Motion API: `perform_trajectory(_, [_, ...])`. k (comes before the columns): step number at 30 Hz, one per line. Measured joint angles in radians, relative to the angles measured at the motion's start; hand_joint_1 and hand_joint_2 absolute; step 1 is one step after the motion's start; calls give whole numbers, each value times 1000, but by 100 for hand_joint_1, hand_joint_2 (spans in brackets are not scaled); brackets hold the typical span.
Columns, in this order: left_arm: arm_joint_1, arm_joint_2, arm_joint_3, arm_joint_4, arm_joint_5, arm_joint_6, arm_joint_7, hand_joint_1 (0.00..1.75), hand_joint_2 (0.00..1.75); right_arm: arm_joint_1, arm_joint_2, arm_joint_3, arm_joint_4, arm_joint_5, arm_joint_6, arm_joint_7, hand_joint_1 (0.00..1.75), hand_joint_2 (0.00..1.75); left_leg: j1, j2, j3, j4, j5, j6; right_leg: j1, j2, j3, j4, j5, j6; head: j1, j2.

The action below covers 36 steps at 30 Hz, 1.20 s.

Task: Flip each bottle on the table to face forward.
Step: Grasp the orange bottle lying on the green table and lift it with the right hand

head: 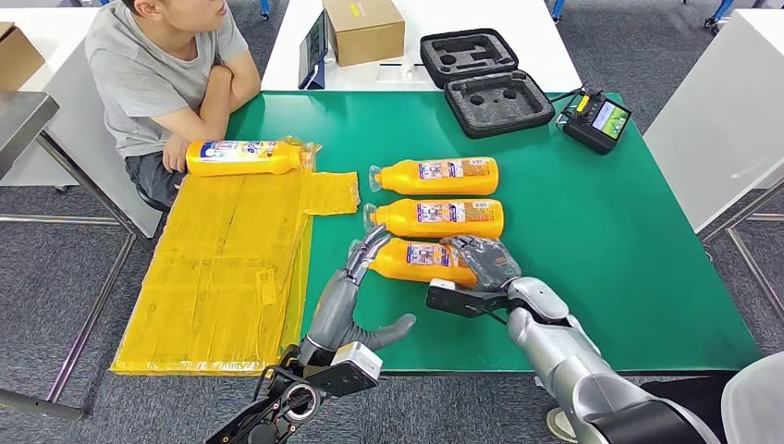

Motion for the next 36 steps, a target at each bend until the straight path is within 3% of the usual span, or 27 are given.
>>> perform_trajectory(15, [0,0,0,0,-1,6,0,0,175,3,-20,-57,3,-104,76,-80,175,175,0,0,1,0,0,0,0,0,1,0,0,0,0,0])
perform_trajectory(23, [14,4,2,-54,76,91,0,0,175,19,-21,-111,2,-243,150,-139,175,175,0,0,1,0,0,0,0,0,2,0,0,0,0,0])
perform_trajectory(29, [56,-19,84,-180,34,105,-2,0,175,76,-22,-100,-65,-495,201,-146,175,175,0,0,2,0,0,0,0,0,2,0,0,0,0,0])
perform_trajectory(36, [75,-43,166,-192,102,106,12,0,175,129,-39,-30,-144,-662,179,-146,175,175,0,0,2,0,0,0,0,0,2,0,0,0,0,0])
